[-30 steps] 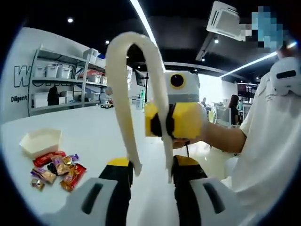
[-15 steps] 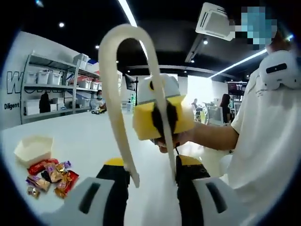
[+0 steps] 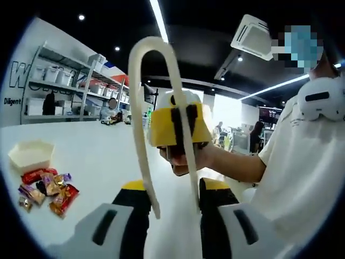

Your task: Place the target food into the container with the food tongs after gripping and lifting it, then release it inside without dropping or visibly crushing the food.

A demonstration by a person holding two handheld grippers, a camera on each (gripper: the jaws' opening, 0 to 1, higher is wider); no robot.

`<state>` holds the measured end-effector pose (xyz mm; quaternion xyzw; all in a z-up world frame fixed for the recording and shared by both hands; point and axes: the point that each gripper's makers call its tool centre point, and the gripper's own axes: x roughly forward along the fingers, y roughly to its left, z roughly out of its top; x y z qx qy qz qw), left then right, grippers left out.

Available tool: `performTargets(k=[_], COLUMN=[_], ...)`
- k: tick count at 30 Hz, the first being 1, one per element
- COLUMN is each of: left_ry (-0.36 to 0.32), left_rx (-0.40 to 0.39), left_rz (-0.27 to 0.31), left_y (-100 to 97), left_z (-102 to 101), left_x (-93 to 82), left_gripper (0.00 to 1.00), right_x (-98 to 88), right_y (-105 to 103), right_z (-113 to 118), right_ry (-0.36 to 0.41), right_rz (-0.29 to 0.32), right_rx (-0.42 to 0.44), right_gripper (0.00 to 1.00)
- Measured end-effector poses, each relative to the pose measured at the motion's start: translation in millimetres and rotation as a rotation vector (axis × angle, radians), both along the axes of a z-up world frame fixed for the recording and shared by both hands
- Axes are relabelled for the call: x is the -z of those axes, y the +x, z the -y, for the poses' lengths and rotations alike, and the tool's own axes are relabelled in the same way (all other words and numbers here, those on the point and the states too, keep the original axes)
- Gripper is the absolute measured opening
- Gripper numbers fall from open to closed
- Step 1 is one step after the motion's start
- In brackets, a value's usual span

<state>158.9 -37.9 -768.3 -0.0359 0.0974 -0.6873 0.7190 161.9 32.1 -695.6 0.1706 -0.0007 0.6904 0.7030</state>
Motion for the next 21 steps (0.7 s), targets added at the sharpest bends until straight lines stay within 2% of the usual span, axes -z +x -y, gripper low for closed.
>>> performTargets(k=[3,6,15,21], left_ry=[-0.001,0.012,0.018,-0.022], left_rx=[0.003,0.007,-0.012,-0.028], left_rz=[-0.013,-0.038,-0.021,-0.074], left_y=[-0.6,-0.6,2.8,2.6], left_z=[0.2,-0.3,0.1,1.7], left_x=[-0.4,2.9,7.6,13.5], left_gripper=[0.35,0.35,0.35,0.34], right_x=[-1.3,-1.3,-4.7,0.4], right_y=[0.7,2.0,2.8,2.7], right_z=[0.7,-0.3,3.7,3.9], right_ry=[0.008,-0.003,0.016,0.004], right_rz=[-0.006,0.014,0.009,-0.012], right_rx=[0.0,0.022,0.023,0.022], right_gripper=[0.0,0.0,0.0,0.0])
